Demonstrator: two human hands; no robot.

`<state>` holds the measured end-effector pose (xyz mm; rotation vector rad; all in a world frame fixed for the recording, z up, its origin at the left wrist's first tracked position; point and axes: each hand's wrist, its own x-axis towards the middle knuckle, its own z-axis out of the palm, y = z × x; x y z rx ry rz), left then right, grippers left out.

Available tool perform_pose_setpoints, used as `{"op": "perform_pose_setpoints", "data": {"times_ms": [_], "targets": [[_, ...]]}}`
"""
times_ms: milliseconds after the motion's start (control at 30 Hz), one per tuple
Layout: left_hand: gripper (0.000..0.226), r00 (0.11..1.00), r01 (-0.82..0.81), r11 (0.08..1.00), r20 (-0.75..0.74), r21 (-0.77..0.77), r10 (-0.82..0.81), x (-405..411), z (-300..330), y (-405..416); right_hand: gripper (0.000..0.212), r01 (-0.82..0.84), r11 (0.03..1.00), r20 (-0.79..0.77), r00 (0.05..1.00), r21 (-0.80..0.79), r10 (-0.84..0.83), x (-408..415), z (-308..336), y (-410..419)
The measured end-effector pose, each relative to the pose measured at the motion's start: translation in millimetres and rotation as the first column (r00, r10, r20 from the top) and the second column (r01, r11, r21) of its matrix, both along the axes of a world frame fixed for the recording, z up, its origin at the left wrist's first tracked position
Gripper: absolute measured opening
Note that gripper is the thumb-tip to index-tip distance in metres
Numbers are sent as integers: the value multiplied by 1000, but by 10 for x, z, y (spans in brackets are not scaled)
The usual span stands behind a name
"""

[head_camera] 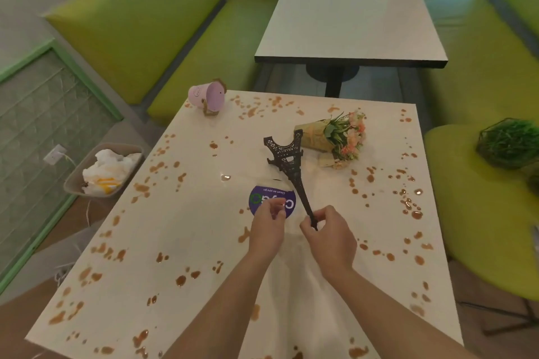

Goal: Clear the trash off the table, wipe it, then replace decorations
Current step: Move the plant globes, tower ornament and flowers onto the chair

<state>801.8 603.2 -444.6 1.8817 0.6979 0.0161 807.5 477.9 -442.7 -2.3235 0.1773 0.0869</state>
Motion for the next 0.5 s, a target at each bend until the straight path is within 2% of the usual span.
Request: {"op": "perform_pose_setpoints", "data": {"times_ms": [167, 300, 500], "targets": [[51, 979, 171, 954, 68, 246, -193, 184, 124, -84, 15, 29, 989, 86, 995, 144, -41, 130, 292, -92], [67, 957, 205, 876, 101, 436, -273, 354, 252, -90, 15, 4, 986, 162, 986, 170, -32, 307, 618, -81], [62, 981, 147, 884, 52, 445, -189, 507, 411, -91, 19, -129, 989, 279, 954, 70, 104, 519, 1228, -179]]}}
